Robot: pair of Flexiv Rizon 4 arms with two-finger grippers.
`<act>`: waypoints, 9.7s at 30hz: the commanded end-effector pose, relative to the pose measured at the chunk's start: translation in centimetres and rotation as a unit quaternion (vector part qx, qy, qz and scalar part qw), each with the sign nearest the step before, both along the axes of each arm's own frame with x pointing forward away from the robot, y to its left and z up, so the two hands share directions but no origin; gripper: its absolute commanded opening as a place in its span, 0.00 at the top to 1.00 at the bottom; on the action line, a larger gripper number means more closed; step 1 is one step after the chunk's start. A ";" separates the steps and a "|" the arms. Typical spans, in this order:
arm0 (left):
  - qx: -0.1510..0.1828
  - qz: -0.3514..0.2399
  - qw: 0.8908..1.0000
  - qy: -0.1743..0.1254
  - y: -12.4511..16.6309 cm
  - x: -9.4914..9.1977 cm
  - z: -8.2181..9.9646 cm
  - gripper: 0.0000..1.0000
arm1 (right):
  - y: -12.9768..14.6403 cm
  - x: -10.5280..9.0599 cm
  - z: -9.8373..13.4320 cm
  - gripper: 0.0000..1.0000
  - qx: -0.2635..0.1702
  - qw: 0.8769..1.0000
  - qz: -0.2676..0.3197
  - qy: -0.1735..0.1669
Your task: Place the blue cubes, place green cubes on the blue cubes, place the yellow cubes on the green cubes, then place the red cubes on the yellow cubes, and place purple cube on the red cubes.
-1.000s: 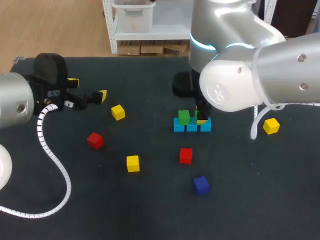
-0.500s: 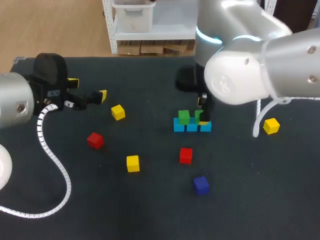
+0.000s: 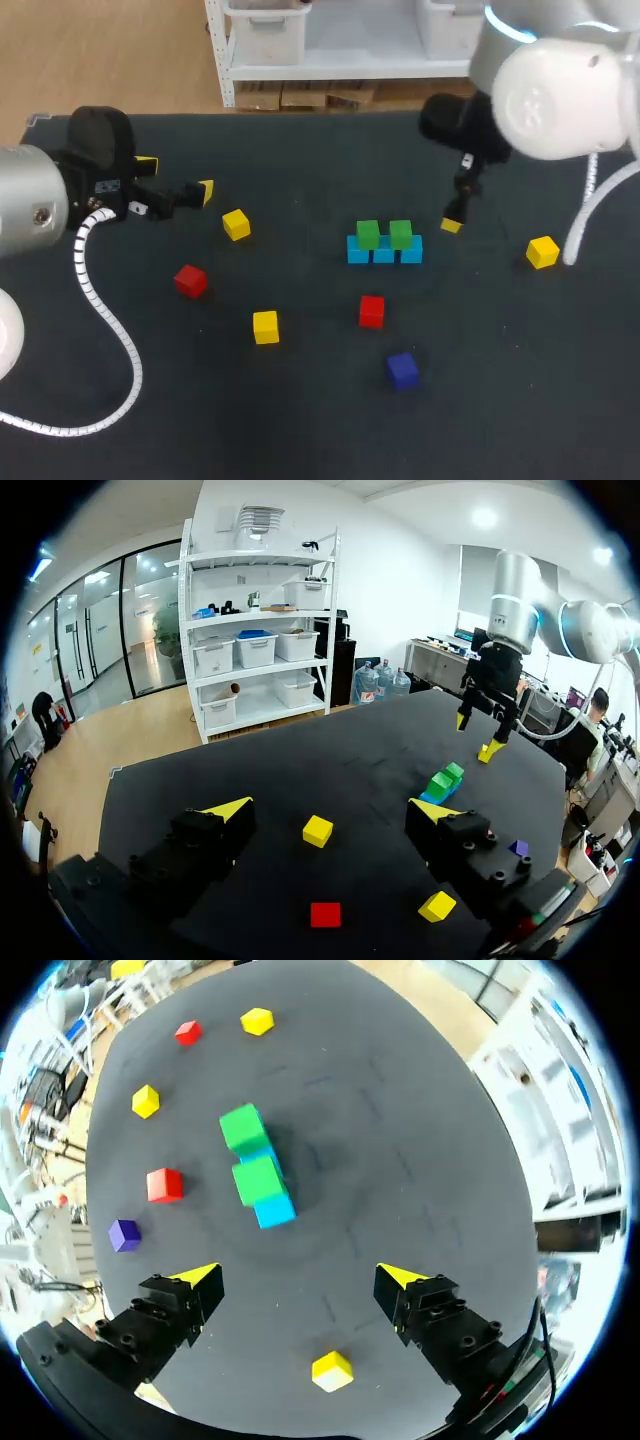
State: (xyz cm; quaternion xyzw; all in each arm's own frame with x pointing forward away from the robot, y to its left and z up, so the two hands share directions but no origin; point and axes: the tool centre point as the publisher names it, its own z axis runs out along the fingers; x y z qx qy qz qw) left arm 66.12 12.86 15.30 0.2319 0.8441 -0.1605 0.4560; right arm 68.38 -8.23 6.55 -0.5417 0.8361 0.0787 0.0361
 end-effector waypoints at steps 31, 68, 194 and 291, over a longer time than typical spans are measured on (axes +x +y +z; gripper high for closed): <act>-0.002 -0.003 1.000 -0.001 0.2 0.1 0.0 0.00 | -8.1 2.0 2.7 0.00 0.175 0.962 -0.162 -0.131; -0.002 -0.003 1.000 -0.001 0.2 0.1 0.0 0.00 | -9.3 3.8 7.7 0.00 0.207 0.940 -0.181 -0.201; 0.364 -0.432 0.813 0.140 -24.1 4.4 -4.3 1.00 | -9.3 3.8 7.7 0.00 0.207 0.940 -0.181 -0.201; 0.332 -0.412 0.834 0.154 -23.7 2.5 -8.8 0.00 | -9.3 3.8 7.7 0.00 0.207 0.940 -0.181 -0.201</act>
